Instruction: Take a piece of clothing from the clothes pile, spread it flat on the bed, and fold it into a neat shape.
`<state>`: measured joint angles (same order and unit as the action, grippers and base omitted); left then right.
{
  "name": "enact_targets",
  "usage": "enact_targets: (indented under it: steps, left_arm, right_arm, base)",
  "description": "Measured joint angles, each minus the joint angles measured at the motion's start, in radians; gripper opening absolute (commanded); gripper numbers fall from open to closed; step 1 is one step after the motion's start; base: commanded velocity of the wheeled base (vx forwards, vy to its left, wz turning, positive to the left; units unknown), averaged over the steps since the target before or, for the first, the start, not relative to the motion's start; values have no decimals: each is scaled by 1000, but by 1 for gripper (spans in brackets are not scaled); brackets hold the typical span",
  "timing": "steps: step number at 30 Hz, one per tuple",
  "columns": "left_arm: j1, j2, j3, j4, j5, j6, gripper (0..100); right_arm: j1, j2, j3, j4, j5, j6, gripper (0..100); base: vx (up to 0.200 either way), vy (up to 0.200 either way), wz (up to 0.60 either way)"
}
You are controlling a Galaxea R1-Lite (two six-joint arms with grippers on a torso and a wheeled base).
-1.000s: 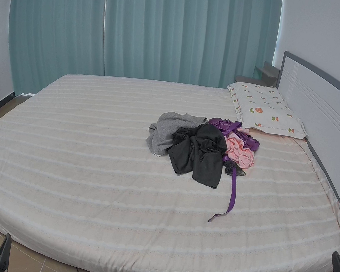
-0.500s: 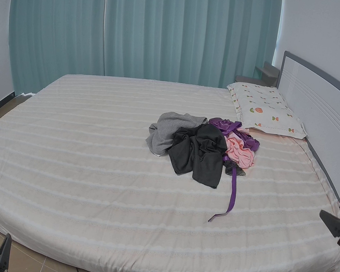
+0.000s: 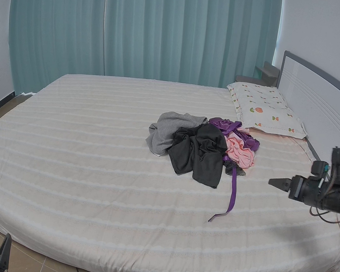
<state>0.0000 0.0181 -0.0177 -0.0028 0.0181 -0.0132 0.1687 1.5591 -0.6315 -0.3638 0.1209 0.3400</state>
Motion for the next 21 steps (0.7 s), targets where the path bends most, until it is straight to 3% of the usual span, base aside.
enact_targets:
  steps: [12, 21]
  left_arm:
    - [0, 0, 0, 0, 0, 0, 100]
    - [0, 0, 0, 0, 0, 0, 100]
  right_arm:
    - [119, 556, -465, -59, -111, 196, 100]
    - [144, 810, -748, 29, -134, 348, 100]
  base:
    - [0, 0, 0]
    - [0, 0, 0]
